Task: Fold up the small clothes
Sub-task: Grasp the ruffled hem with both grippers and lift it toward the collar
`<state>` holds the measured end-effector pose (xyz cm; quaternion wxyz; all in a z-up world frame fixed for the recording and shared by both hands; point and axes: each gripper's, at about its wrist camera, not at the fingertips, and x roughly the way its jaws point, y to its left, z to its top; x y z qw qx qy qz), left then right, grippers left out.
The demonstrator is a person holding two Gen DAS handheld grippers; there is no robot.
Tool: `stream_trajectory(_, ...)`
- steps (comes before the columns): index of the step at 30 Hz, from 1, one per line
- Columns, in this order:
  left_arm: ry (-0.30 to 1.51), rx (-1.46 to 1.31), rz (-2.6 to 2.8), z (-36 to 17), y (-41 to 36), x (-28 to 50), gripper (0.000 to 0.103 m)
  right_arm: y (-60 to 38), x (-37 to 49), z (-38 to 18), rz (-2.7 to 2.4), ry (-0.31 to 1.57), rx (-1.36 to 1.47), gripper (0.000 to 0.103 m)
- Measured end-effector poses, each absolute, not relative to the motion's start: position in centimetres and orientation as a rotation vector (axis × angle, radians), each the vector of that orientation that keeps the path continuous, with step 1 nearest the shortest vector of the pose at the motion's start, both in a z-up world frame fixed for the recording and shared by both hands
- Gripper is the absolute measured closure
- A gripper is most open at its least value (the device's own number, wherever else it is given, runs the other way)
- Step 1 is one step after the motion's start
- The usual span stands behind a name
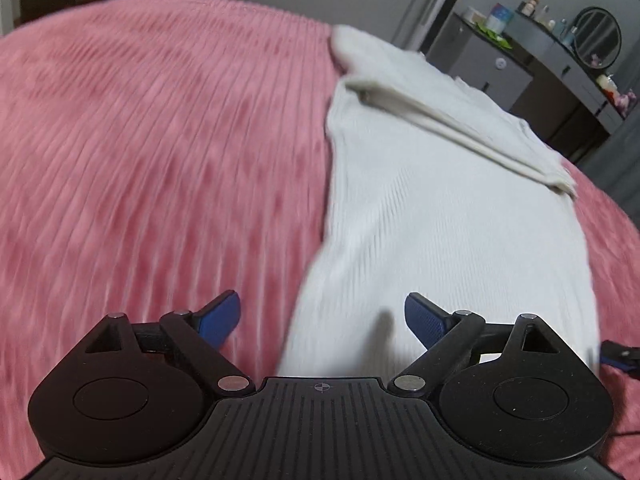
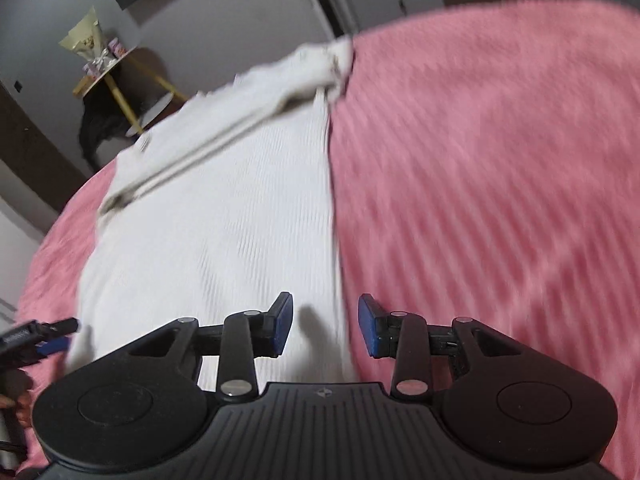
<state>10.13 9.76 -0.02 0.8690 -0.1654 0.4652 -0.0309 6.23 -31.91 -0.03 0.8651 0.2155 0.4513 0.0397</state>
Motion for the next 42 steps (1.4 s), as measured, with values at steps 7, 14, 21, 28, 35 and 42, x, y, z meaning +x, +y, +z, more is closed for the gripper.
stream_trajectory(7,1.046,-0.496,-0.133,-0.8,10.9,8.4,0.014,-31.7,2.9,-1.3,0.117,1.048,0.497,0.068)
stream_trajectory(14,1.102,-0.496,-0.177,-0.9,11.1,7.4,0.018,-31.8,1.1,-1.8,0.134,1.094,0.480,0.070)
stream_trajectory(21,1.149,-0.524,-0.198,-1.2,11.0,6.9,0.035,-31.7,1.0,-2.6,0.171,1.120,0.522,0.071)
stream_trajectory(28,1.210,-0.484,-0.243,-1.5,11.2,7.1,0.083,-31.1,1.2,-2.1,0.188,1.107,0.498,0.092)
stream_trajectory(35,1.122,-0.658,-0.378,1.1,13.3,8.1,0.085,-32.0,2.0,0.6,0.222,1.017,0.637,0.093)
stream_trajectory(42,0.920,-0.761,-0.412,6.1,14.4,12.9,0.086,-32.8,6.4,4.4,0.189,0.864,0.710,0.093)
